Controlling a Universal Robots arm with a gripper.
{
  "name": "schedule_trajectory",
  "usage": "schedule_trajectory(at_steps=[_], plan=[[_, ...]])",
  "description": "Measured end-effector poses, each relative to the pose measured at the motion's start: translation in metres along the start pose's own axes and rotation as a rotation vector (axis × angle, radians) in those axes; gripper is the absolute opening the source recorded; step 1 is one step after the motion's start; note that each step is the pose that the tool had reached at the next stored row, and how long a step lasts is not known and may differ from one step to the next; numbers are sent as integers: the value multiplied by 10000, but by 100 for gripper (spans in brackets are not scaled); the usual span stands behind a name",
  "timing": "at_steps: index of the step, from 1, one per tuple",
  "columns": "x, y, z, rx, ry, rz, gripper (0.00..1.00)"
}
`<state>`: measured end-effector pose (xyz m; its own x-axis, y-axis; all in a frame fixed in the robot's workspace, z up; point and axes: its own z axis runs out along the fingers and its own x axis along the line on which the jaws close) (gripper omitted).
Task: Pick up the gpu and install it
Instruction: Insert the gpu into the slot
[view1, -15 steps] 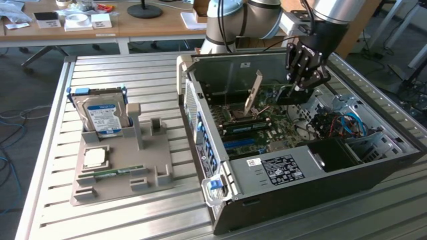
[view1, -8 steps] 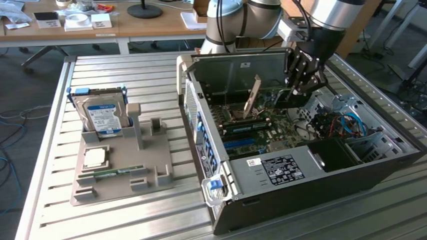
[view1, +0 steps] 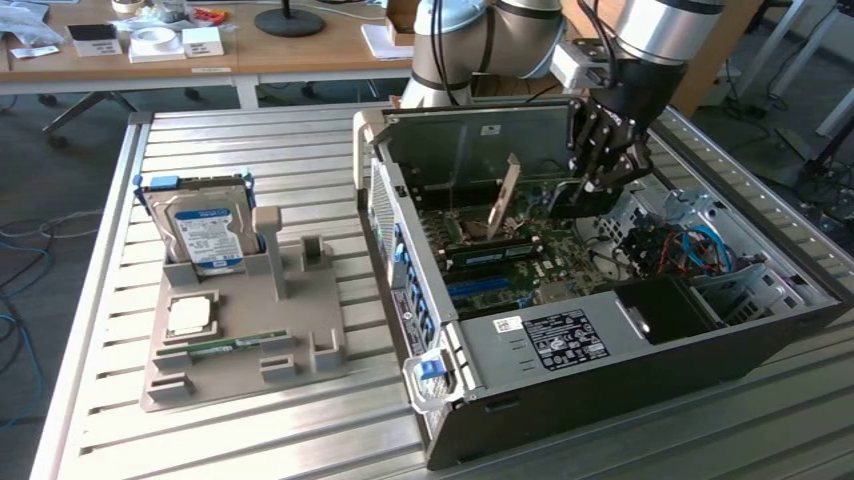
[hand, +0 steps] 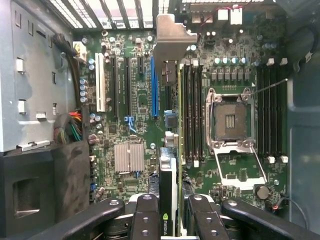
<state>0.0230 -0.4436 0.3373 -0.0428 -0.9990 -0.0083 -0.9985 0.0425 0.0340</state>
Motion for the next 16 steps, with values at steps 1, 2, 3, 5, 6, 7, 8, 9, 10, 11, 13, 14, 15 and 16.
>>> schedule_trajectory(at_steps=[1, 2, 3, 5, 6, 7, 8, 9, 10, 11, 13, 14, 15, 16], plan=[[-1, 7, 8, 68, -4, -9, 27], [-2, 15, 13, 108, -6, -14, 27], [-2, 22, 13, 114, -5, -13, 27], [-1, 41, 17, 115, -6, -15, 27], [-1, 56, 18, 115, -5, -15, 27], [0, 71, 21, 116, -6, -14, 27], [0, 85, 24, 119, -6, -15, 27], [1, 99, 30, 130, -6, -18, 27], [3, 116, 39, 163, -7, -21, 27], [4, 135, 49, 202, -9, -26, 27], [5, 168, 69, 270, -12, -33, 27], [9, 185, 74, 287, -11, -38, 27], [14, 199, 77, 293, -10, -42, 27], [21, 210, 80, 297, -11, -49, 27]])
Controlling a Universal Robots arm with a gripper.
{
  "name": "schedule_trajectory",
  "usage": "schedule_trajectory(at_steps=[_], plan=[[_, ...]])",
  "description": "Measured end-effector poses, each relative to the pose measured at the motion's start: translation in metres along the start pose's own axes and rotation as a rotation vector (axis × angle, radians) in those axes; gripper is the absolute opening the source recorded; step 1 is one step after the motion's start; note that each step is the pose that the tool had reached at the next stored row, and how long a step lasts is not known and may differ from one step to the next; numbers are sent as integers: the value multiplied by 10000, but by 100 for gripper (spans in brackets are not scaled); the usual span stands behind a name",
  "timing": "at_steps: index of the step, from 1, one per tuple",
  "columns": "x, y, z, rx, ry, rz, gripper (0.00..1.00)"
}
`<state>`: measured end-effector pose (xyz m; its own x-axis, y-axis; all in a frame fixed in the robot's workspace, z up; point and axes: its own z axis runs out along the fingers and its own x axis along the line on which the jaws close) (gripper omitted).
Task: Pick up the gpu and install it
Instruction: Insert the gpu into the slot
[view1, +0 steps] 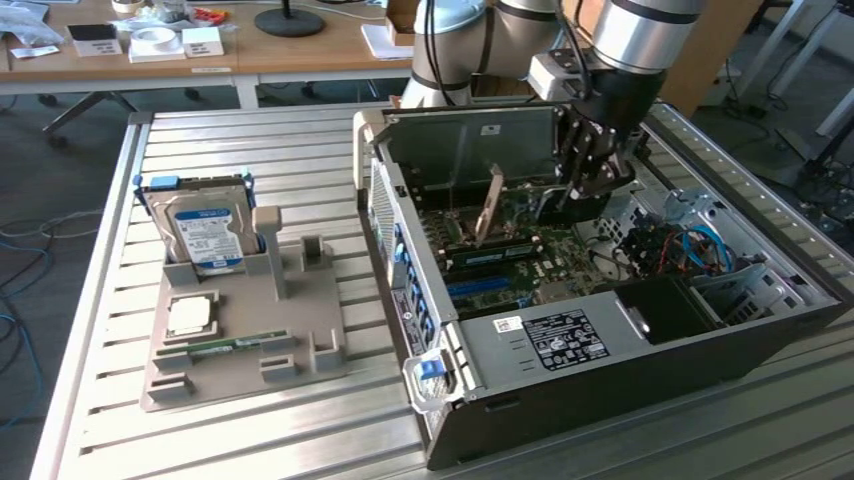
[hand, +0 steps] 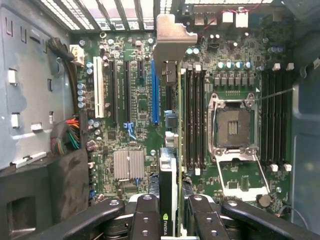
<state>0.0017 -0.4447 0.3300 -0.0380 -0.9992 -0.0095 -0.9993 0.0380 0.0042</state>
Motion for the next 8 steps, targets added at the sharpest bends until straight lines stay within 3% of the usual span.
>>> schedule_trajectory(at_steps=[8], plan=[[67, 37, 66, 8, -2, -74, 27]])
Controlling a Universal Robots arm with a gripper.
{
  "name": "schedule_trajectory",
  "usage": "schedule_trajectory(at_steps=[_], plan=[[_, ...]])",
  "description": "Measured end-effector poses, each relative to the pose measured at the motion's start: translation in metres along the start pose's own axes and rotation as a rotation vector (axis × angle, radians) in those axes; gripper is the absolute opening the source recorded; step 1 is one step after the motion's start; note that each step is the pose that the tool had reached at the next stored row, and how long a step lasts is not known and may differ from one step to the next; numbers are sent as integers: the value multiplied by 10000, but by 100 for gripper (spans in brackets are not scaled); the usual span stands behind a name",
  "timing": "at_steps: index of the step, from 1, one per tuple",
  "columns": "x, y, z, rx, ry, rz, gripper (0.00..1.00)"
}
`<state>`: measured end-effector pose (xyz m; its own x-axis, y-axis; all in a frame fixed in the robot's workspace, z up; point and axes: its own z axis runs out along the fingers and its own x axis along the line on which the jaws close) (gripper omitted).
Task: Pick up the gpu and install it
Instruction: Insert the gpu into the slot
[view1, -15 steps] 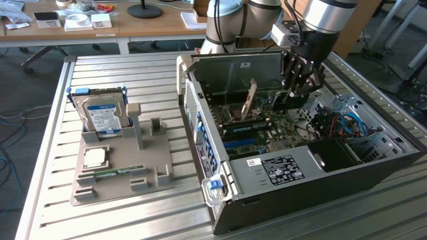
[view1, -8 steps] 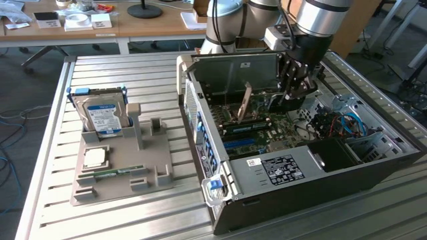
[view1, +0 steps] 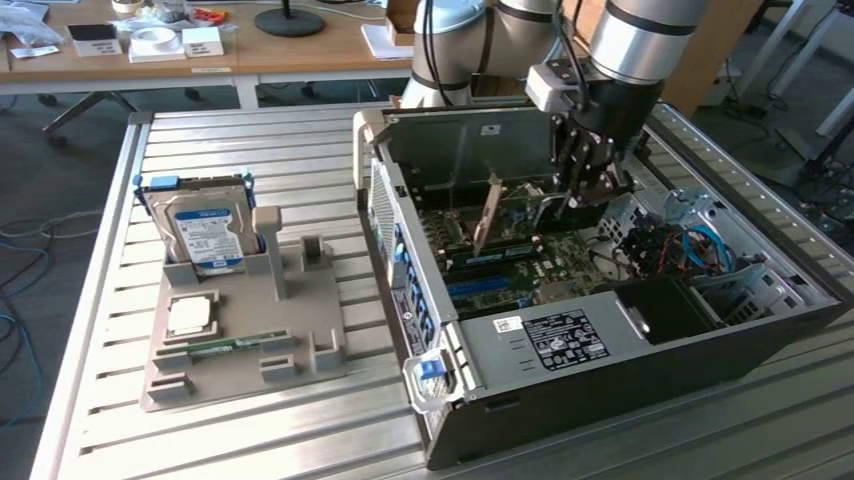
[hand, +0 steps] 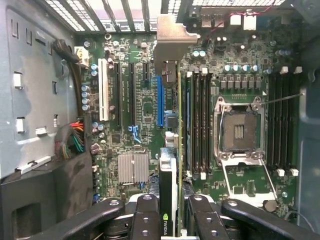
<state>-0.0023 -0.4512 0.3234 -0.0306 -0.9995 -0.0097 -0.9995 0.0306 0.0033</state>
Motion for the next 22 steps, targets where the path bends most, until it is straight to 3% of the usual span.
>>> schedule_trajectory(at_steps=[6, 22], plan=[[3, 27, 99, 0, 1, -62, 27], [24, 140, 247, 1, 2, -159, 27]])
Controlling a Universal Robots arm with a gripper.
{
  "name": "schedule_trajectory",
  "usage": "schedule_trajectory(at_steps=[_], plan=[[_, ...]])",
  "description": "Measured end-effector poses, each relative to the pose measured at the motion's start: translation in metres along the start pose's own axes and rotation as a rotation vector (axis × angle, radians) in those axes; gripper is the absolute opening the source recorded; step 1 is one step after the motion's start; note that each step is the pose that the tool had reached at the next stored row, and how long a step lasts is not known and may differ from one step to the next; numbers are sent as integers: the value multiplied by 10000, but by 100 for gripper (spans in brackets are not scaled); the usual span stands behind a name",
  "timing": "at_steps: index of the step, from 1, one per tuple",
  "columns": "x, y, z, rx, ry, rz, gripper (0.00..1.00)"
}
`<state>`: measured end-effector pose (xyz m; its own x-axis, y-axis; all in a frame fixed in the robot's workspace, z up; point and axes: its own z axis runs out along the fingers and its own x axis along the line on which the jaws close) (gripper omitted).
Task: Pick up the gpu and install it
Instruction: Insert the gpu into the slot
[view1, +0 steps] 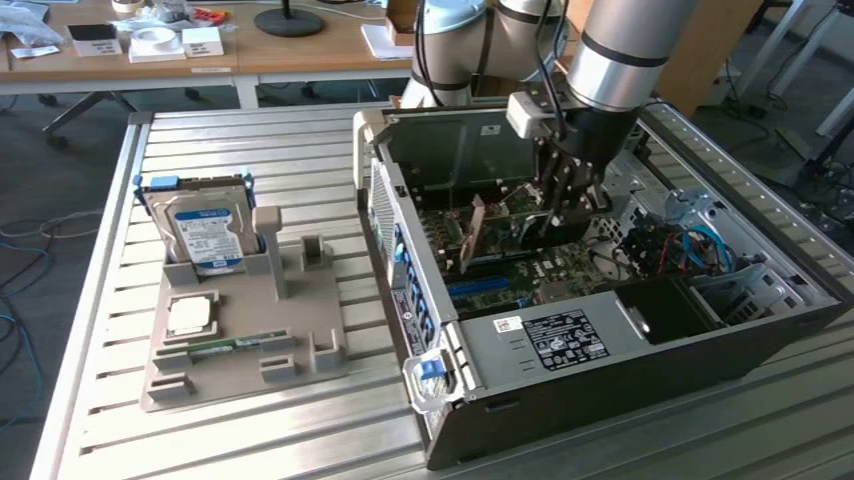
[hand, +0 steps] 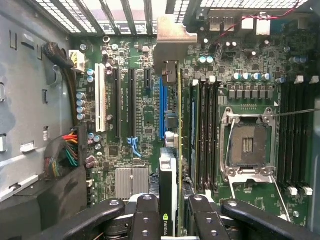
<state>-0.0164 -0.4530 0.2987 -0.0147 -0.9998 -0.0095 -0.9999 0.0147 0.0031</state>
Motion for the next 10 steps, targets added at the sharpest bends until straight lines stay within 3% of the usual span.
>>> schedule_trajectory(at_steps=[10], plan=[[17, 110, 89, -1, 1, -52, 27]])
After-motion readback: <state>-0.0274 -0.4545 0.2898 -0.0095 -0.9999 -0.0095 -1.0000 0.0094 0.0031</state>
